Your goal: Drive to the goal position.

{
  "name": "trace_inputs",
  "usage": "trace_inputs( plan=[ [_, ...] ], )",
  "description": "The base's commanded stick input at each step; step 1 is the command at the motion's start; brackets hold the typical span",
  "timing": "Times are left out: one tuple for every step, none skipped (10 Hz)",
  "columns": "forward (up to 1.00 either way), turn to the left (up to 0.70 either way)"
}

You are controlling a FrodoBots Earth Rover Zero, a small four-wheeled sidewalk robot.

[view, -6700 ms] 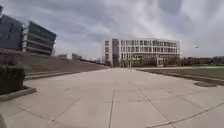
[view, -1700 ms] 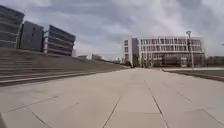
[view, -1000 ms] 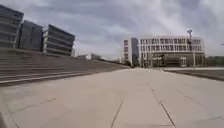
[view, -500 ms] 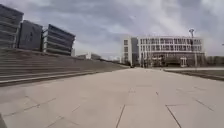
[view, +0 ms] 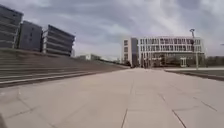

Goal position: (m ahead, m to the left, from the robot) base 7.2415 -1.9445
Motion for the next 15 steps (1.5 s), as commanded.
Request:
trace_inputs(
  plan=[
    [0.5,0.0],
    [0.5,0.0],
    [0.5,0.0],
    [0.5,0.0],
    [0.5,0.0],
    [0.5,0.0],
    [0.5,0.0],
    [0.5,0.0],
    [0.5,0.0],
    [0.5,0.0],
    [0.5,0.0],
    [0.5,0.0],
    [0.5,0.0],
    [0.5,0.0],
    [0.5,0.0]
  ],
)
